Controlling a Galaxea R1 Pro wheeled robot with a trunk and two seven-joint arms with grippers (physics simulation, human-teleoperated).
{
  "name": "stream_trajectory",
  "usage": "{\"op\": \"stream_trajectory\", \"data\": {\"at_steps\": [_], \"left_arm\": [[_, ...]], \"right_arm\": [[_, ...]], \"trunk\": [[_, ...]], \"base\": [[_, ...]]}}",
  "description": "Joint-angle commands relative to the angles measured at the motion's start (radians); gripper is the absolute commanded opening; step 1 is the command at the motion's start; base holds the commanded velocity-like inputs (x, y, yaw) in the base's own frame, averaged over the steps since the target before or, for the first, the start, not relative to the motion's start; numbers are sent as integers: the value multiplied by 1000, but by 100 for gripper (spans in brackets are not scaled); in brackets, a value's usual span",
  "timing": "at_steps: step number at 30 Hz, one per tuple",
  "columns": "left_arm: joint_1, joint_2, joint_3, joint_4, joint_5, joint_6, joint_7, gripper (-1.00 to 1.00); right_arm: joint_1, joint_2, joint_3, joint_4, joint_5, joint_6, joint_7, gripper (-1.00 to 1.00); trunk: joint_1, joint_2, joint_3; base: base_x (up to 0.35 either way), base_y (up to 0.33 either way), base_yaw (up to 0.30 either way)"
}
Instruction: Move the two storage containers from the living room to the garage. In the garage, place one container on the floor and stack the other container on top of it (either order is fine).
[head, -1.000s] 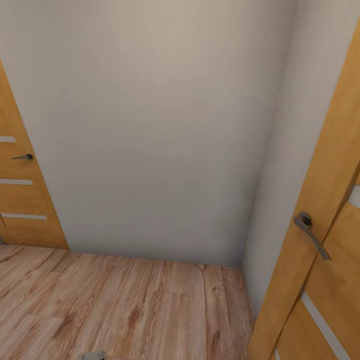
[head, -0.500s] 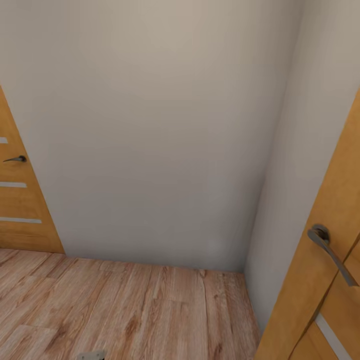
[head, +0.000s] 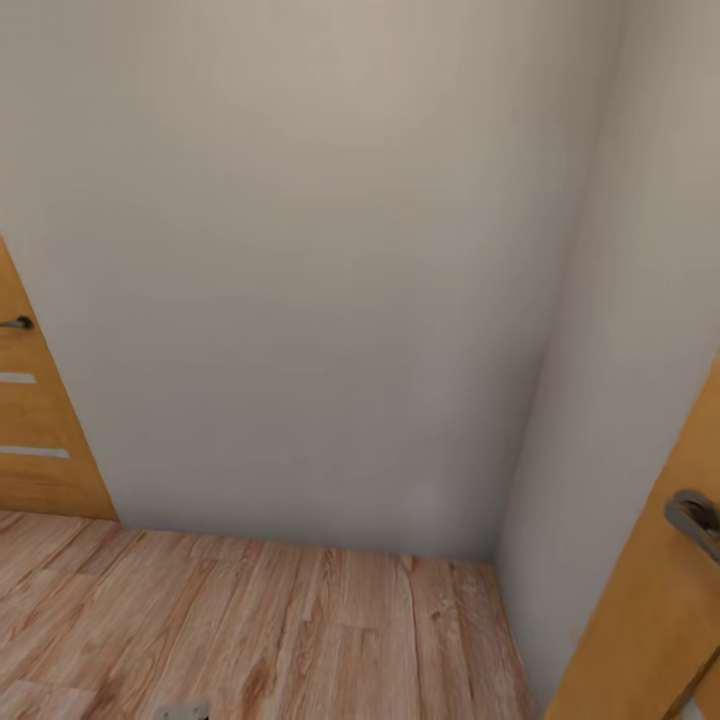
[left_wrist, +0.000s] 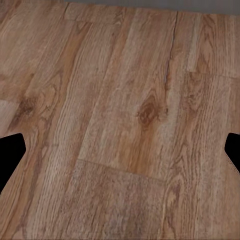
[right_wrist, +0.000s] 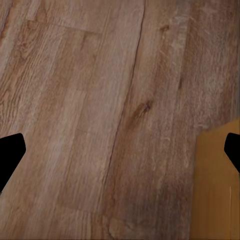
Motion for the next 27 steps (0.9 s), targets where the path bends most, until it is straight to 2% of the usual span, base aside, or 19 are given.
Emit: {"op": "stream_trajectory", "data": {"at_steps": [1, 9, 16, 27], "left_arm": [[-1, 0, 5, 1, 0, -4, -1, 100], [-1, 0, 5, 1, 0, -4, -1, 100], [-1, 0, 5, 1, 0, -4, -1, 100], [-1, 0, 5, 1, 0, -4, -1, 100]], "right_arm": [[-1, 0, 1, 1, 3, -3, 0, 100], [-1, 0, 1, 1, 3, -3, 0, 100], [-1, 0, 0, 1, 3, -3, 0, 100], [-1, 0, 0, 1, 3, -3, 0, 100]], "trunk": [[1, -1, -1], [1, -1, -1], [1, -1, -1], [1, -1, -1]], "base": [[336, 0, 0], [249, 0, 0], [40, 0, 8], [2, 0, 93]]}}
